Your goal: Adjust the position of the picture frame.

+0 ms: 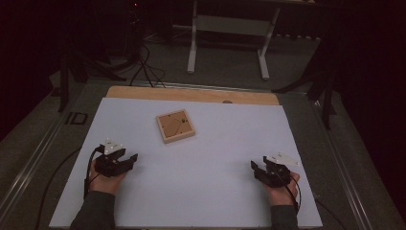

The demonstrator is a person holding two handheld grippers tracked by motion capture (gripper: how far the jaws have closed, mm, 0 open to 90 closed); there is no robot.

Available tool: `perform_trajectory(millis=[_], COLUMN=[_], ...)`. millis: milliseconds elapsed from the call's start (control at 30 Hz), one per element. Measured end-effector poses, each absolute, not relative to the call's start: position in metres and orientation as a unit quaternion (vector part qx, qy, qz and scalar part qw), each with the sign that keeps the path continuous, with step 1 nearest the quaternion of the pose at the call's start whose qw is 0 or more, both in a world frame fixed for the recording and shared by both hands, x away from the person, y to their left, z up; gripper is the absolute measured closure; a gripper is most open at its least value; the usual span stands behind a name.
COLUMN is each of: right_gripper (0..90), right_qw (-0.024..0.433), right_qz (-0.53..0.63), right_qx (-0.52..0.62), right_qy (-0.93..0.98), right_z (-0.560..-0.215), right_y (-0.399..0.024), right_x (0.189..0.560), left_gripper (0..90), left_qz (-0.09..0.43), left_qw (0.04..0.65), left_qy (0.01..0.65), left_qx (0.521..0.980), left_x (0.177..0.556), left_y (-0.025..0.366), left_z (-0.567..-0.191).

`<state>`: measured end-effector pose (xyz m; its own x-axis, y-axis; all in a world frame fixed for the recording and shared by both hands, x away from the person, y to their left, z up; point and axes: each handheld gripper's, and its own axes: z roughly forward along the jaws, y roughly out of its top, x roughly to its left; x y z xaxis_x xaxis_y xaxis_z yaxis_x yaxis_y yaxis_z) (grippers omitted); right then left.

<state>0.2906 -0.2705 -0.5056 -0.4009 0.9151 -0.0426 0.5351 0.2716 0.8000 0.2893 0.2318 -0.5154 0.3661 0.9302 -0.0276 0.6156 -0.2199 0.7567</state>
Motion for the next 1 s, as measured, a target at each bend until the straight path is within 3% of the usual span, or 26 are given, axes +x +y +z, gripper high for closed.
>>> perform_trajectory(millis=[600, 1000], right_gripper=[41.8, 41.2], right_qw=[0.257, 0.255], right_qz=[0.370, 0.372], right_qx=[0.467, 0.462], right_qy=[0.761, 0.764], right_z=[-0.506, -0.508], right_y=[-0.264, -0.259], right_x=[0.294, 0.294], left_gripper=[46.2, 46.9], left_qz=[0.202, 0.173], left_qw=[0.363, 0.392], left_qy=[0.473, 0.476], left_qx=[0.777, 0.768], left_x=[0.282, 0.282], left_y=[0.203, 0.191], left_z=[-0.514, -0.511])
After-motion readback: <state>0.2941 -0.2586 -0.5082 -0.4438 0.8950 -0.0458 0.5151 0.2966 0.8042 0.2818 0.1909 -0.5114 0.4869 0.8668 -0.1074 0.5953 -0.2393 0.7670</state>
